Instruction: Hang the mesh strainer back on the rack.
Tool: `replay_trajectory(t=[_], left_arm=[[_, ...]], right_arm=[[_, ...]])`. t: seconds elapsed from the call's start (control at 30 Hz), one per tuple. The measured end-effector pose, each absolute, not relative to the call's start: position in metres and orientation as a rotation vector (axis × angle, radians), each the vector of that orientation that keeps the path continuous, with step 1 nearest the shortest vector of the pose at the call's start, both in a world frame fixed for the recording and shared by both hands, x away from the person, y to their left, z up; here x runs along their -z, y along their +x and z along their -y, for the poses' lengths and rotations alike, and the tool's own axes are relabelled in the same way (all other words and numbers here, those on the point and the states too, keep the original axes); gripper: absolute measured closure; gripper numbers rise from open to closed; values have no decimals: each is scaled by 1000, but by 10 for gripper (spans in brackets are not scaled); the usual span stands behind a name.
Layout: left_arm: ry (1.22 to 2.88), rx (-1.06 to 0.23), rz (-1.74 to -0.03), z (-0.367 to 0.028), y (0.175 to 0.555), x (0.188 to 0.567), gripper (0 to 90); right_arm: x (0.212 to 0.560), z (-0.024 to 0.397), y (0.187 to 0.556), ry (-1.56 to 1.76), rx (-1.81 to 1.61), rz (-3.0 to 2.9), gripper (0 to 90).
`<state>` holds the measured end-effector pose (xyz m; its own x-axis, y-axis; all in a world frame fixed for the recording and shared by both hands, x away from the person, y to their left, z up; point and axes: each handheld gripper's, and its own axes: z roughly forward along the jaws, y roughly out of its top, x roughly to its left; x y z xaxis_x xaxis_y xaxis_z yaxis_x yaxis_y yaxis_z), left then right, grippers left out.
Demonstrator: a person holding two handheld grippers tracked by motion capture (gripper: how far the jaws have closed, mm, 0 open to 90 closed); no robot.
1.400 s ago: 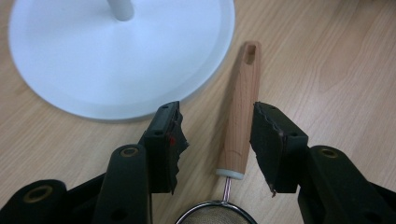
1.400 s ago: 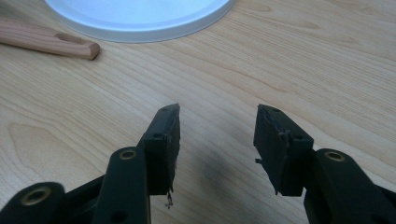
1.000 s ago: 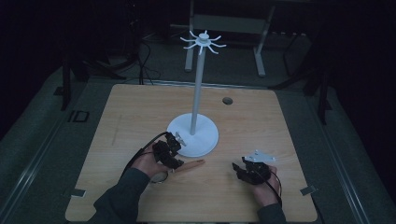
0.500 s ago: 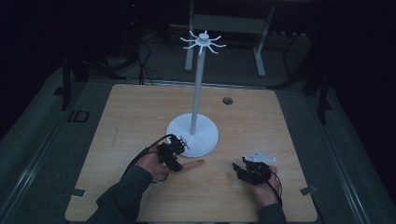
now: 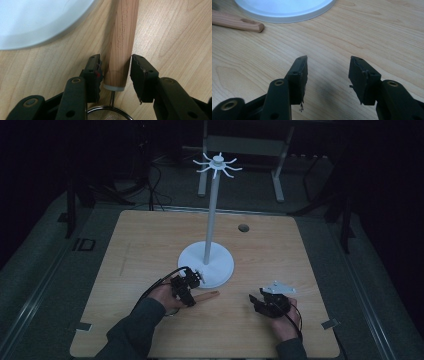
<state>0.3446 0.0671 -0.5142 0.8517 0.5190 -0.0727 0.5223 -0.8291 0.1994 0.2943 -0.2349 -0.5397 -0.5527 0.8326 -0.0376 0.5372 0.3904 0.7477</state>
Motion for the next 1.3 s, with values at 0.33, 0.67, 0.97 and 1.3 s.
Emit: replay_trajectory(t=[0.33, 0.67, 0.97, 1.3], left_arm=[[2857, 49, -794, -65, 346, 521, 652], [2881, 25, -746, -60, 341, 520, 689], [2824, -11, -741, -58, 338, 509, 691], [2752, -62, -749, -54, 336, 500, 691]], right_arm=[[541, 234, 294, 1181, -981, -2248, 492], [542, 234, 294, 1180, -983, -2248, 492], [542, 235, 294, 1183, -980, -2248, 492], [543, 235, 294, 1186, -983, -2239, 486]])
